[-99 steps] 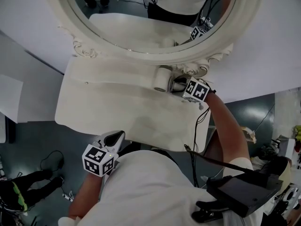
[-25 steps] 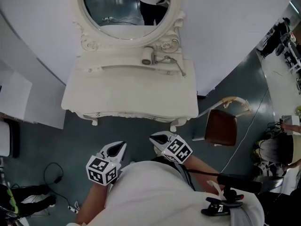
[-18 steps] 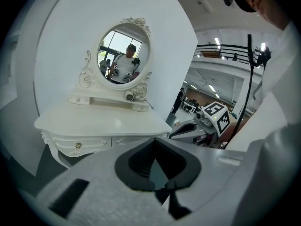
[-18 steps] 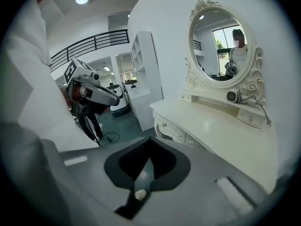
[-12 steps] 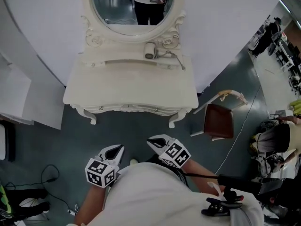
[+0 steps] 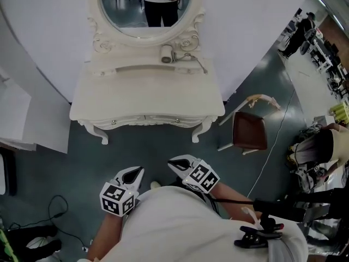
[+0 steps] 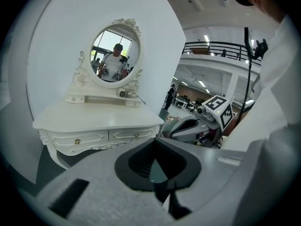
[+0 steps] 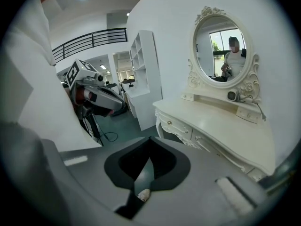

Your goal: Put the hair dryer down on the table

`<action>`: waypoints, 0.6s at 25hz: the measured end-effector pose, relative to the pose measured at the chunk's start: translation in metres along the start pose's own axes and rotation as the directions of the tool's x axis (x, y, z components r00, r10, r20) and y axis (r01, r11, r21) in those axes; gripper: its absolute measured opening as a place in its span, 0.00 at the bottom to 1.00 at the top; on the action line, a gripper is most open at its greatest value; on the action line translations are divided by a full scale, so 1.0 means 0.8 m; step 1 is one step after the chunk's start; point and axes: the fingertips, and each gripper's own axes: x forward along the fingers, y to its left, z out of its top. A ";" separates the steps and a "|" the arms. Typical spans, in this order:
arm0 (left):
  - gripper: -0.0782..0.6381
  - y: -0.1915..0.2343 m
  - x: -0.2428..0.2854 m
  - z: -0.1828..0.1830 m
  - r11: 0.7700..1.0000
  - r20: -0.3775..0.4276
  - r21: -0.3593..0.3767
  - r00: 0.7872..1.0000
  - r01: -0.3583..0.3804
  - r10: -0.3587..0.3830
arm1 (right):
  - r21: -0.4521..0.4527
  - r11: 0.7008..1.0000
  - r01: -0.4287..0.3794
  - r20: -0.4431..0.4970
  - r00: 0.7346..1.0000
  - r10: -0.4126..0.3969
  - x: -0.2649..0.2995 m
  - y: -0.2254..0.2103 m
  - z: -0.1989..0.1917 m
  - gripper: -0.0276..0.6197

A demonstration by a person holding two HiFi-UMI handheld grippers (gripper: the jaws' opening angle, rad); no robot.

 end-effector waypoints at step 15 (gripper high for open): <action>0.11 0.006 -0.006 -0.014 1.000 -0.009 -0.012 1.000 0.017 -0.017 | 0.000 1.000 0.004 0.001 1.000 -0.004 0.012 0.019 0.000 0.04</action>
